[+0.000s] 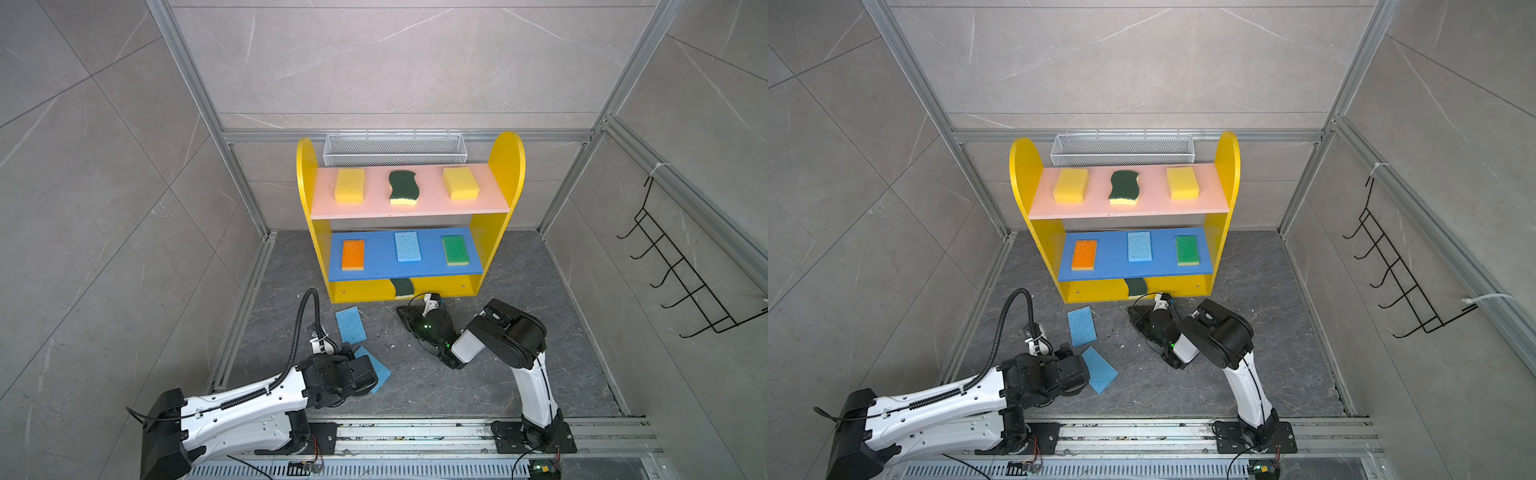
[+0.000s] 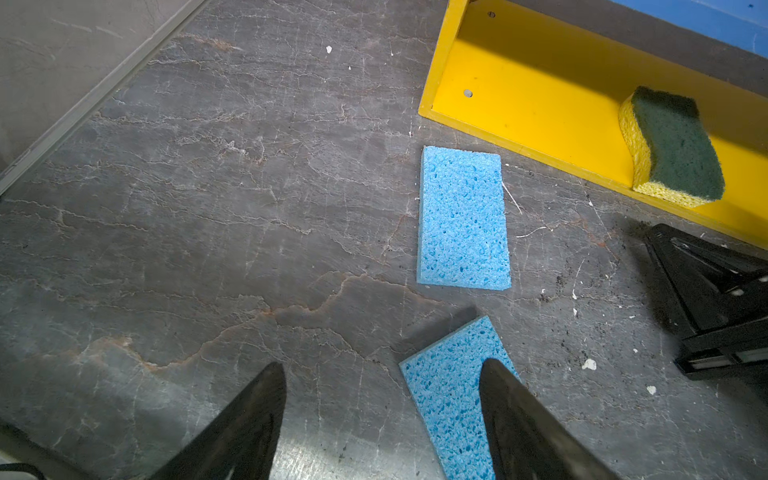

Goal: Place and organize the cleaning sponges onto the shelf

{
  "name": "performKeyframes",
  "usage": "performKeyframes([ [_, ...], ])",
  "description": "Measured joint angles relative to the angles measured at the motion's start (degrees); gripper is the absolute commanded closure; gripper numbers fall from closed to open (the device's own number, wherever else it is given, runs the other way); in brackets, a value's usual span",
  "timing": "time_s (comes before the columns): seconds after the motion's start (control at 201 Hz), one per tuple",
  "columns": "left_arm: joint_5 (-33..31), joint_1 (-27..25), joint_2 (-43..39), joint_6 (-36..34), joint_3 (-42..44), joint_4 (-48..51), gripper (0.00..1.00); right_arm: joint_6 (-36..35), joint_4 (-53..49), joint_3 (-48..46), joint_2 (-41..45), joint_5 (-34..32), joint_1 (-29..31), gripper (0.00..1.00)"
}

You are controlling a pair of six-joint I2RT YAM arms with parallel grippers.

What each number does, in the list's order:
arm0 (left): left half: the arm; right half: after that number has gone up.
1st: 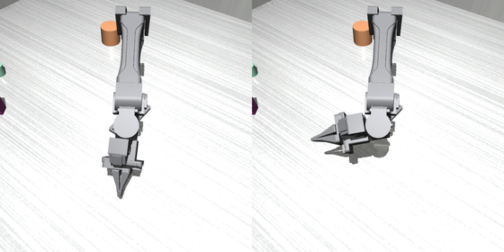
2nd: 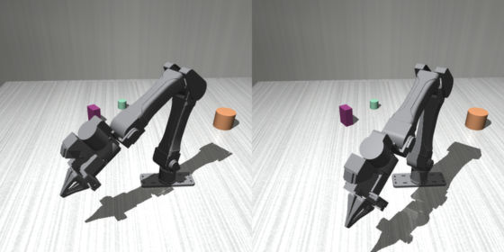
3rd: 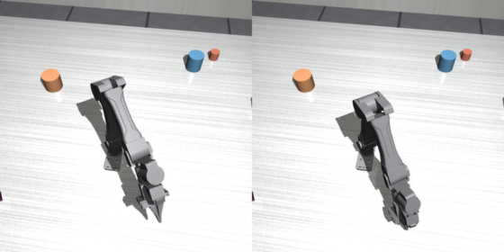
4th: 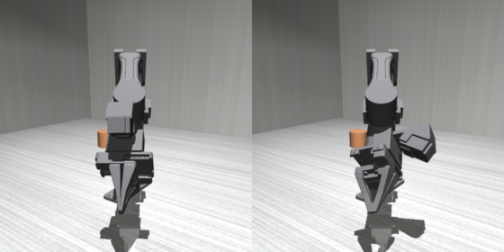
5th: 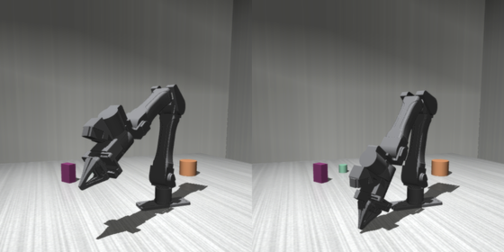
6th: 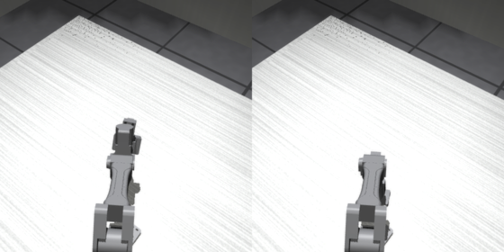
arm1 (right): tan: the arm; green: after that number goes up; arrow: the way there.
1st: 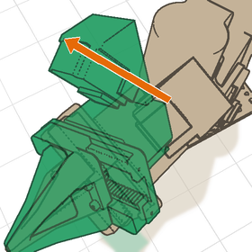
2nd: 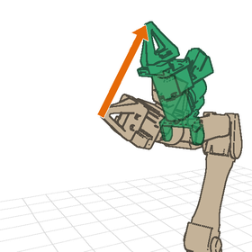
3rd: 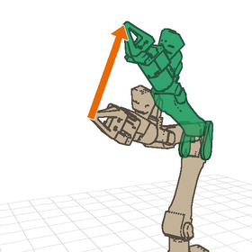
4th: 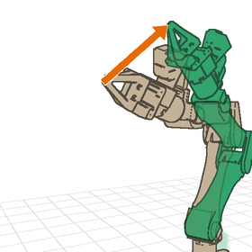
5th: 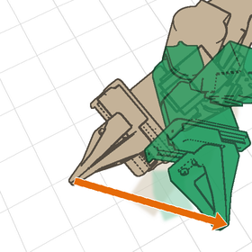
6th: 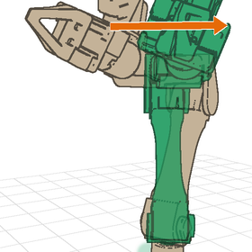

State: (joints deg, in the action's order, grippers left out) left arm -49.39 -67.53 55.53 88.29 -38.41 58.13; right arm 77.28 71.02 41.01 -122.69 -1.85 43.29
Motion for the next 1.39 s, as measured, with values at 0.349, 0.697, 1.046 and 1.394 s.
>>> performKeyframes([
  [0.349, 0.0, 0.0, 0.2, 0.0, 0.1, -1.3, 0.24, 4.2, -0.1, -0.2, 0.0, -6.6, 0.4, 1.00],
  [0.697, 0.0, 0.0, 0.3, 0.2, 0.1, -2.0, 0.24, 5.7, 2.4, 1.3, -2.0, -8.4, 0.5, 1.00],
  [1.046, 0.0, 0.0, 2.1, 0.2, 0.1, -3.1, 0.24, 6.6, 3.0, 2.8, -3.2, -9.1, 0.5, 1.00],
  [1.394, 0.0, 0.0, 1.4, 0.2, 0.1, -3.1, 0.24, 6.6, 0.4, 6.4, -4.4, -9.5, 0.5, 1.00],
])
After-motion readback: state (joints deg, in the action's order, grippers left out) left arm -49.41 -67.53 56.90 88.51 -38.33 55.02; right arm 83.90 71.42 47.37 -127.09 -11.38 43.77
